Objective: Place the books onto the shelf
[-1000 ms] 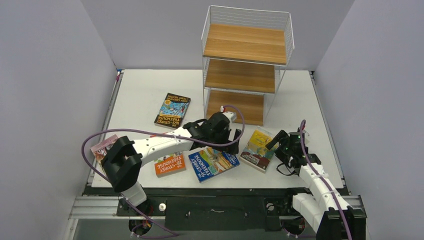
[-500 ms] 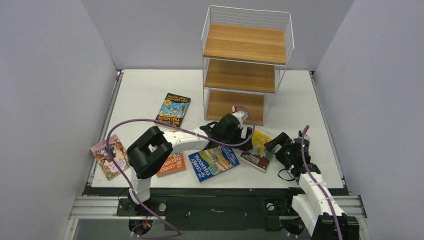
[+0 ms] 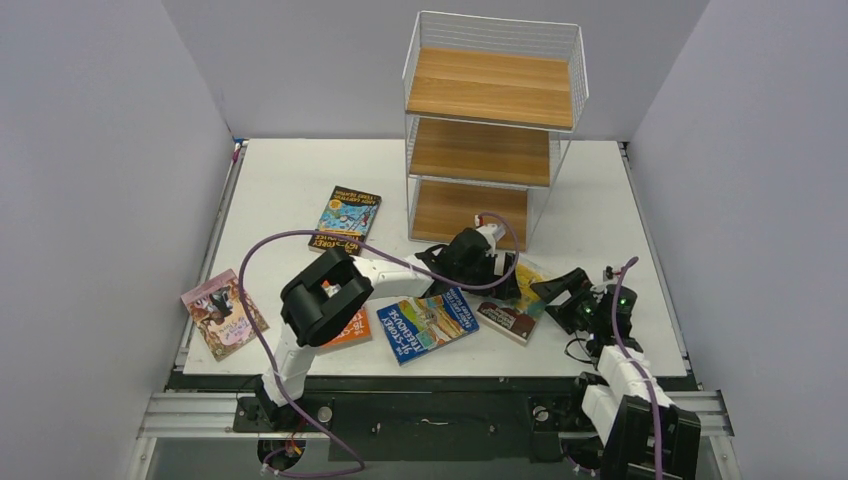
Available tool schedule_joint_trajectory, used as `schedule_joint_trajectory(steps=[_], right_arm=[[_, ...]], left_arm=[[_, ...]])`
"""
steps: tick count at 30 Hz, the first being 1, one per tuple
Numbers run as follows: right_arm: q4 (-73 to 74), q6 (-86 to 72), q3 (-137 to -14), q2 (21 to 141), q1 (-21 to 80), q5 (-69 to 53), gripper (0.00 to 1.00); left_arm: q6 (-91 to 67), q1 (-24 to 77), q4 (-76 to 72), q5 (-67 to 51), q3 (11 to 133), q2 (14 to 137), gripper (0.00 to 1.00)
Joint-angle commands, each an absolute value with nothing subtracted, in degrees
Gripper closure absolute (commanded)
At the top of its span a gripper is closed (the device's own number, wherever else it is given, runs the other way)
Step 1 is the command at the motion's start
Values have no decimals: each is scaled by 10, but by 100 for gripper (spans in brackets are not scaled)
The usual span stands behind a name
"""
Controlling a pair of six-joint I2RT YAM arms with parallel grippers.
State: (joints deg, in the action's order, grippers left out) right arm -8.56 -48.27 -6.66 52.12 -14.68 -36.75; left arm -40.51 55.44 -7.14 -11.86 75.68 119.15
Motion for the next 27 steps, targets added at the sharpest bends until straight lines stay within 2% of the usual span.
schedule_joint_trajectory(steps=[1,5,9,11,12,13,14,15,16,17,18,20,22,25,27], right_arm=[[-82,-482,-51,509,-152,-439,20],[-94,-504,-47,471,-153,-478,22],[-109,-538,-37,430,-155,-497,32],[-130,-568,-28,413,-156,-496,36],[-131,-578,-24,403,-156,-490,36],[-125,-578,-24,400,-157,-485,37],[-116,-569,-24,397,-157,-472,37],[-97,-563,-24,398,-158,-466,37],[-89,-552,-25,402,-158,-456,36],[-72,-546,-25,405,-160,-452,36],[-50,-533,-26,411,-161,-442,36],[-15,-512,-28,415,-165,-424,35],[38,-493,-34,406,-167,-391,34],[100,-467,-47,389,-168,-334,16],[125,-468,-56,387,-168,-307,13]], left_arm=[[-432,554,-112,-144,782,1208,10],[-442,553,-106,-153,794,1220,10],[-443,553,-107,-154,792,1221,13],[-446,553,-112,-158,792,1222,21],[-449,552,-114,-166,793,1224,31],[-451,552,-114,-171,795,1227,36],[-454,552,-113,-178,798,1229,50],[-455,552,-110,-180,801,1233,57],[-457,551,-104,-184,806,1235,69],[-457,551,-101,-185,807,1238,75],[-461,550,-95,-189,810,1241,89],[-466,548,-91,-201,812,1245,100],[-476,543,-88,-210,812,1250,100],[-491,534,-87,-218,807,1255,100],[-501,527,-91,-224,801,1256,100]])
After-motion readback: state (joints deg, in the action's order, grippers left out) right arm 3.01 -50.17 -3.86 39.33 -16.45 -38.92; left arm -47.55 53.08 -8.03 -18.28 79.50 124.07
